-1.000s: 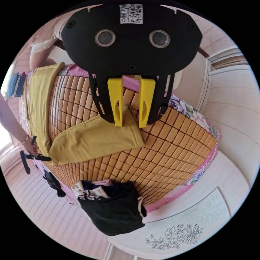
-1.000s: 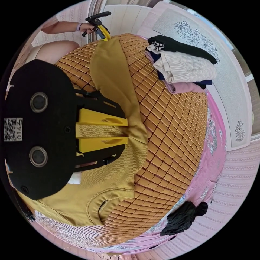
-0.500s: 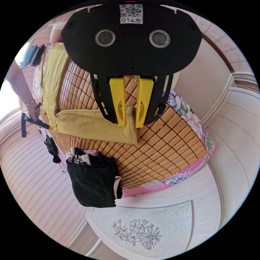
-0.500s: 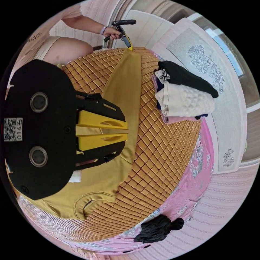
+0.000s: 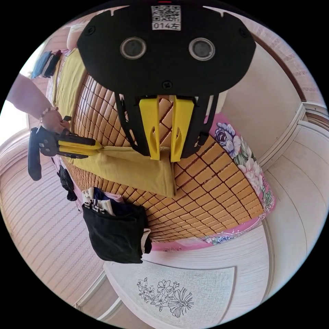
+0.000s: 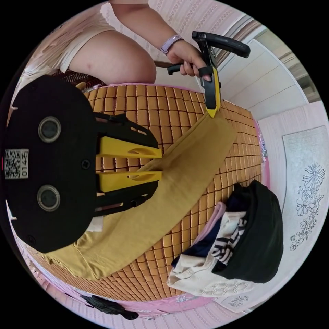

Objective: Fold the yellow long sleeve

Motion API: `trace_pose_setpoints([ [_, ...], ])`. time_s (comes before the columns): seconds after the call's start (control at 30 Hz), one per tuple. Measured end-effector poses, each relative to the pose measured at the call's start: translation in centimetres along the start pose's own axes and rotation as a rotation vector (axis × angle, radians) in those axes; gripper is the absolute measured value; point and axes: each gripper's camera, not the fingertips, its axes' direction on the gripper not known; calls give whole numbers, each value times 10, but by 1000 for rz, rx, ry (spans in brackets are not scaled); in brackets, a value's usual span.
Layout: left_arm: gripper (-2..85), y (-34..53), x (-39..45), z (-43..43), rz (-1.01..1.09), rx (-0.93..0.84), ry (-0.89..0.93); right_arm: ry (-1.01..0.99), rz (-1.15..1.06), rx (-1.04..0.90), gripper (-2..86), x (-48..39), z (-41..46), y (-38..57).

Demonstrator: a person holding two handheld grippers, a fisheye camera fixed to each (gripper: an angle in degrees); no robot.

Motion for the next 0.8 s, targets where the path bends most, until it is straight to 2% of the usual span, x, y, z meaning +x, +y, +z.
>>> trace_pose_setpoints([
  [0.1, 38, 11, 4, -2, -14, 31, 33, -6, 36, 46, 21, -2, -21, 16],
  [0.2, 29, 25, 25, -27, 7, 164, 113, 3, 116, 169, 13, -2, -59, 37],
  [0.23, 25, 31, 37, -43, 34, 244, 201, -6, 161, 232, 12, 2, -78, 50],
  [0.3, 22, 39, 67, -72, 140, 372, 335, -28, 254, 342, 12, 13, -110, 77],
  [0.37, 22, 49, 123, -107, 348, 491, 420, -50, 369, 477, 12, 26, -149, 115],
  [0.5, 25, 70, 212, -135, 582, 568, 652, -13, 623, 757, 15, 37, -237, 235],
  [0.6, 31, 104, 296, -129, 735, 472, 969, 12, 744, 812, 20, 21, -275, 330],
  [0.67, 38, 156, 375, -99, 862, 202, 1192, 89, 772, 767, 22, 0, -283, 385],
  [0.7, 40, 173, 394, -88, 905, 115, 1218, 159, 825, 700, 24, -15, -284, 423],
  [0.77, 50, 251, 445, -37, 1011, -196, 1230, 187, 924, 553, 26, -31, -281, 476],
  [0.8, 51, 270, 453, -24, 1029, -260, 1217, 181, 1005, 440, 28, -41, -279, 510],
])
